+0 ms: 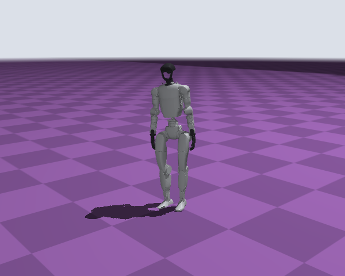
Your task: In place motions
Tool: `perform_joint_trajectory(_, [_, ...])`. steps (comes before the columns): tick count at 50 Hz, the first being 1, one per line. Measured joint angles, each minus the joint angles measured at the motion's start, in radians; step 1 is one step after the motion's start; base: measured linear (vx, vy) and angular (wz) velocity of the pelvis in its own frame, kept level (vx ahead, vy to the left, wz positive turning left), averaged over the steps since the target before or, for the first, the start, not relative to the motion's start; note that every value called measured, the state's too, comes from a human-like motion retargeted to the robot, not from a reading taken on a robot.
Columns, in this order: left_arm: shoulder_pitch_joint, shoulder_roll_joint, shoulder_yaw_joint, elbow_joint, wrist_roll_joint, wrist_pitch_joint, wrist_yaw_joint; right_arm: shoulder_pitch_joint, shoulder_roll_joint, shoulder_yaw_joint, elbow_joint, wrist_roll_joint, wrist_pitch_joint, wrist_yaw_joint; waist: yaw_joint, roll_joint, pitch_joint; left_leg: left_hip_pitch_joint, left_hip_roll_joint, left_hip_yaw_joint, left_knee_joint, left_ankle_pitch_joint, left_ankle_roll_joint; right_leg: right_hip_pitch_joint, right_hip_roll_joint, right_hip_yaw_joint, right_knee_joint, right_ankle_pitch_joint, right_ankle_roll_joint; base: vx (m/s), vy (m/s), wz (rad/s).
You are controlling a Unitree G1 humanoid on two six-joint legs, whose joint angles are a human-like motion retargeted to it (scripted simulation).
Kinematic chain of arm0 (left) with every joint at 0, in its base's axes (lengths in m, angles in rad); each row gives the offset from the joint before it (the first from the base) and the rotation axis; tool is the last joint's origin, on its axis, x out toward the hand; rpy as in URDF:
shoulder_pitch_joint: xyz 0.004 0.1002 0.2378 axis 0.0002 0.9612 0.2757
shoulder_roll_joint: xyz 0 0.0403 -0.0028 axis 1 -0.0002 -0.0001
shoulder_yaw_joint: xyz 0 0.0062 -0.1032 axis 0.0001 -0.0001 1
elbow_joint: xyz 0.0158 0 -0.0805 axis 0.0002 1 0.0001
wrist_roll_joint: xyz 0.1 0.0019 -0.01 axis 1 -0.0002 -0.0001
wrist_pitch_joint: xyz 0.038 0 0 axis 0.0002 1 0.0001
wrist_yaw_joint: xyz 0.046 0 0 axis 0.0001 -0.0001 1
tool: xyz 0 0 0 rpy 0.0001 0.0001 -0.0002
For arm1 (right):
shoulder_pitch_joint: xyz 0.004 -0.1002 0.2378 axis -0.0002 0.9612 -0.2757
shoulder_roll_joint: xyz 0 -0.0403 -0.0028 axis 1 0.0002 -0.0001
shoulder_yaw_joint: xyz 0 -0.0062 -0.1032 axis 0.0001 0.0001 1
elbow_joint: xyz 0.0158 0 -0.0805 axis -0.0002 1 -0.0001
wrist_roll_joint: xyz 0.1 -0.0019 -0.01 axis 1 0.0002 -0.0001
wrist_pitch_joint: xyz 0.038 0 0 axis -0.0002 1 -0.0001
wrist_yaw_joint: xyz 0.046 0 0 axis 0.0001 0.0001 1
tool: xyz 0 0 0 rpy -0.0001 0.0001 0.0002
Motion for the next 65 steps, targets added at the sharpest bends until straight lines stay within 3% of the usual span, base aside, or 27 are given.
perform_joint_trajectory(5, [0.004, 0.0, 0.011, 0.014, 0.046, 0.062, -0.122, -0.003, -0.008, 0.015, 0.017, 0.012, 0.0, -0.054, -0.02, 0.041, -0.031, 0.008, 0.025, -0.033, -0.023, -0.013, -0.04, 0.003, 0.028, -0.006, 0.0, -0.004, -0.007, 0.07, 0.03, 0.14])
perform_joint_trajectory(13, [0.013, 0.03, -0.015, -0.005, 0.146, 0.082, -0.095, -0.014, 0.009, 0.032, 0.108, 0.067, 0.024, -0.069, -0.03, 0.048, -0.037, 0.021, 0.03, -0.043, -0.027, -0.024, -0.049, 0.017, 0.036, -0.018, -0.005, -0.003, -0.016, 0.01, 0.0, -0.01])
perform_joint_trajectory(22, [0.023, 0.031, -0.006, 0.027, 0.166, 0.136, -0.128, 0.001, 0.004, 0.088, 0.13, -0.043, 0.039, -0.116, -0.032, 0.049, -0.046, 0.036, 0.035, -0.033, -0.052, -0.024, -0.049, 0.017, 0.048, -0.007, -0.005, 0.003, -0.021, 0.0, 0.0, 0.0])
perform_joint_trajectory(37, [0.019, 0.015, -0.017, 0.026, 0.19, 0.145, -0.136, -0.002, -0.014, 0.056, 0.148, -0.042, 0.092, -0.037, -0.038, 0.048, -0.049, 0.043, 0.036, -0.026, -0.061, -0.018, -0.05, 0.02, 0.05, -0.006, -0.006, 0.023, -0.03, 0.0, 0.0, 0.0])
perform_joint_trajectory(65, [0.033, 0.018, -0.041, 0.023, 0.223, 0.15, -0.148, -0.009, 0.002, 0.08, 0.126, -0.066, 0.086, -0.029, -0.039, 0.05, -0.056, 0.037, 0.036, -0.052, -0.06, -0.011, -0.058, 0.026, 0.051, -0.025, -0.008, 0.049, -0.047, 0.0, 0.0, 0.01])
